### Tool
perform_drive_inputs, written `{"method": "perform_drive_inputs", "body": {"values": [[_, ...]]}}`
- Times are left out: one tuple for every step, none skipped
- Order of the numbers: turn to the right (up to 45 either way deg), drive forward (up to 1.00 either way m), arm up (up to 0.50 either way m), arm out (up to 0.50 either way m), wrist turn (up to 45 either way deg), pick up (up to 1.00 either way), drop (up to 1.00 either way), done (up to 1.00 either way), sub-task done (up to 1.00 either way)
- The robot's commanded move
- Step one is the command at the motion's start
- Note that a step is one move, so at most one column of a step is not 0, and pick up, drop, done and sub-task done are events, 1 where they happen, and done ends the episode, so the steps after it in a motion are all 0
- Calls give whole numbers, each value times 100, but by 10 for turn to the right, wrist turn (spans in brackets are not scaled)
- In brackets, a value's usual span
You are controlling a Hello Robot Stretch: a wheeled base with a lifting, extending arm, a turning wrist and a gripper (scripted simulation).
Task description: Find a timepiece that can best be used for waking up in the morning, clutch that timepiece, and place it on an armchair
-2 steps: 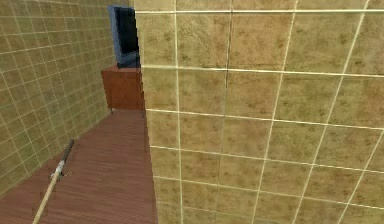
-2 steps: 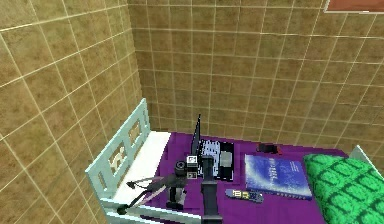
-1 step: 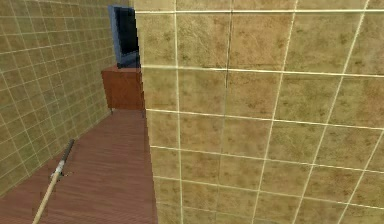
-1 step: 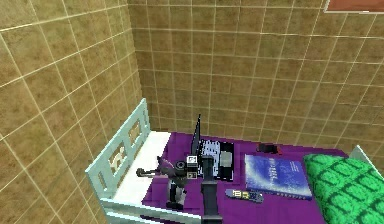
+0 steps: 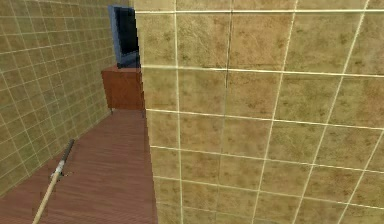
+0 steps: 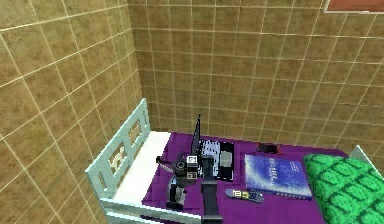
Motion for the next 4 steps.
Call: {"method": "perform_drive_inputs", "body": {"values": [[0, 0, -30, 0, 0, 0, 0, 0, 0], [0, 0, 0, 0, 0, 100, 0, 0, 0], [0, 0, 10, 0, 0, 0, 0, 0, 0], [0, 0, 50, 0, 0, 0, 0, 0, 0]]}}
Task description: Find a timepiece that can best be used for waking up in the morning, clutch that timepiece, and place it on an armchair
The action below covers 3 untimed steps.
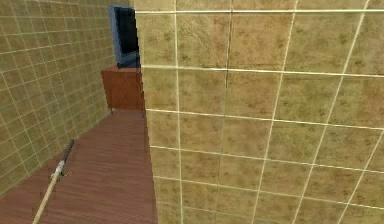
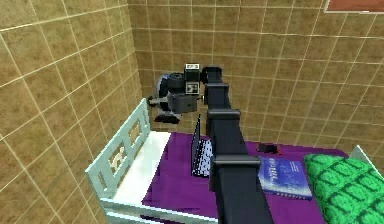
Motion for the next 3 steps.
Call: {"method": "perform_drive_inputs", "body": {"values": [[0, 0, 4, 0, 0, 0, 0, 0, 0], [0, 0, 0, 0, -450, 0, 0, 0, 0], [0, 0, 0, 0, -450, 0, 0, 0, 0]]}}
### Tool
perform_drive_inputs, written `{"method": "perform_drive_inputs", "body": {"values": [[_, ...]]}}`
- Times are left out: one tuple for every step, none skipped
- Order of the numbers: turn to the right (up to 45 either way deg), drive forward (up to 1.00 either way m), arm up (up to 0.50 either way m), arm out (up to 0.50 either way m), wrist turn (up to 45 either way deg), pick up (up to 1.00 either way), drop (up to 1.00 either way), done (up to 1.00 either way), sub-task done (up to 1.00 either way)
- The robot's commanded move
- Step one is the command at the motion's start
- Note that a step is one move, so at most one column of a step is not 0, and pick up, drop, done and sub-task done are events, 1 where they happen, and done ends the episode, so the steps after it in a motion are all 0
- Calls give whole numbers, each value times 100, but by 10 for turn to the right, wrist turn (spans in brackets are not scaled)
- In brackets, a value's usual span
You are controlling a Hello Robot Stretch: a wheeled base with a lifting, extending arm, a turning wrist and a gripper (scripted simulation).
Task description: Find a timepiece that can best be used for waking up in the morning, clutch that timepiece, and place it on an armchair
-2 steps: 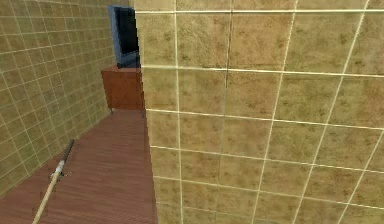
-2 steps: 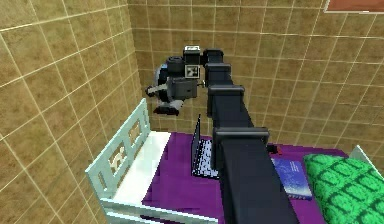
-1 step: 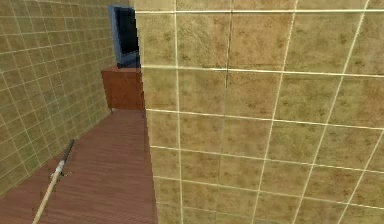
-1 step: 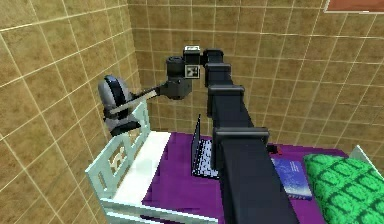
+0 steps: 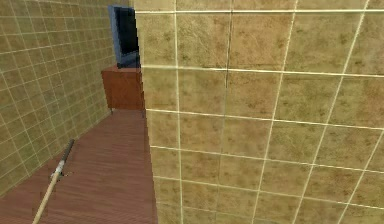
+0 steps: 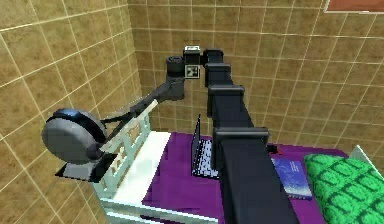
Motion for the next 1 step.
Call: {"method": "perform_drive_inputs", "body": {"values": [[0, 0, 0, 0, -210, 0, 0, 0, 0]]}}
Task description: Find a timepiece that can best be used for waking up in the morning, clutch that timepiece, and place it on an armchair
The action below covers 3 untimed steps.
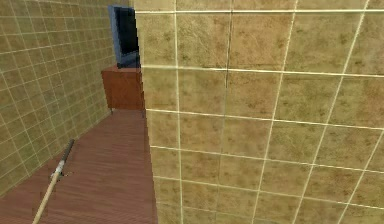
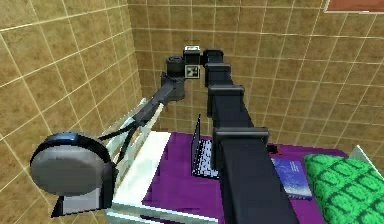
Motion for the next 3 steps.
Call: {"method": "perform_drive_inputs", "body": {"values": [[0, 0, 0, -32, 0, 0, 0, 0, 0], [-450, 0, 0, 0, 0, 0, 0, 0, 0], [-450, 0, 0, 0, 0, 0, 0, 0, 0]]}}
